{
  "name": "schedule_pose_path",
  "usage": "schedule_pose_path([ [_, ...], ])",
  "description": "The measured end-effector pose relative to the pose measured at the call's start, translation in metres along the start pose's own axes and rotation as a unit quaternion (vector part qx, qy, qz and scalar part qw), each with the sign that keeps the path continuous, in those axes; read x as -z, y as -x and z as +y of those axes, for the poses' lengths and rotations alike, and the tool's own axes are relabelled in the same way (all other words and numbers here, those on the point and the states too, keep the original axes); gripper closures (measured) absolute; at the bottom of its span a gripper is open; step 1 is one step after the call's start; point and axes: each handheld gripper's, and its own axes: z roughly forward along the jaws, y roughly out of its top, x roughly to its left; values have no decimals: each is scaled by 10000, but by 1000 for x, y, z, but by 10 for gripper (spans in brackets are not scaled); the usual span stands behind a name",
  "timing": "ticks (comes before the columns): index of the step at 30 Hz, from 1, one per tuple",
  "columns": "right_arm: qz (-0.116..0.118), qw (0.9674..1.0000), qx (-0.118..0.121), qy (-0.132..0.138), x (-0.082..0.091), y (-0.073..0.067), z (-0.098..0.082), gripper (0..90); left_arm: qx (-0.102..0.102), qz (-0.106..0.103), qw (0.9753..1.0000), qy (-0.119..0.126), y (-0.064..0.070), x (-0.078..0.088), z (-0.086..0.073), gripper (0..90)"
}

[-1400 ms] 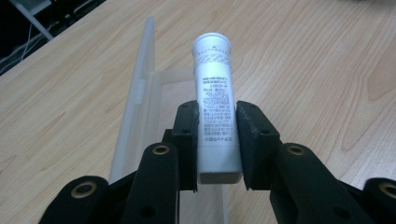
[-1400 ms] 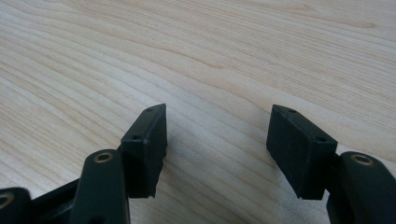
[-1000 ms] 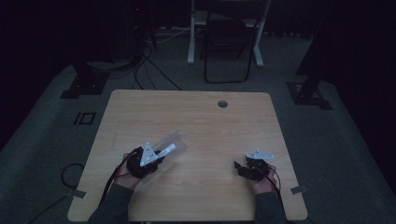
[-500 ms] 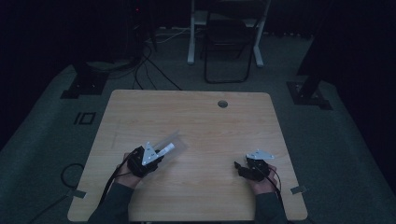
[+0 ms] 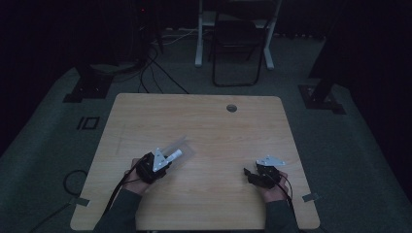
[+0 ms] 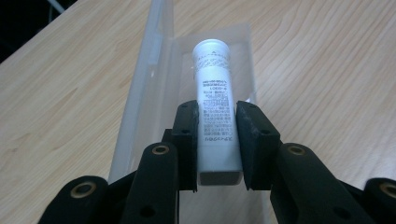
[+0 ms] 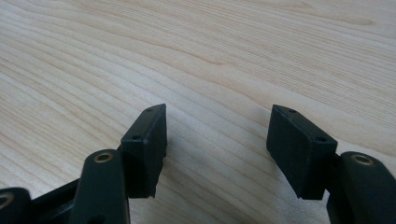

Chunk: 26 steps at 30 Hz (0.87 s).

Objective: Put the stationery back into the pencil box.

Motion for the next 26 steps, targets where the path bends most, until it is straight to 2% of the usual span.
schedule_pose_path([
  [5,0,10000,0,-1,0,0,0,381,-160,138,9996,-163,3,-5,-1,703],
  [11,1,10000,8,-2,0,0,0,380,-211,228,9994,-133,5,-1,-1,650],
  [16,2,10000,3,1,0,0,0,380,-178,199,9996,-18,5,7,1,635],
  [26,4,10000,6,-1,0,0,0,379,-67,2,9997,214,4,14,2,631],
])
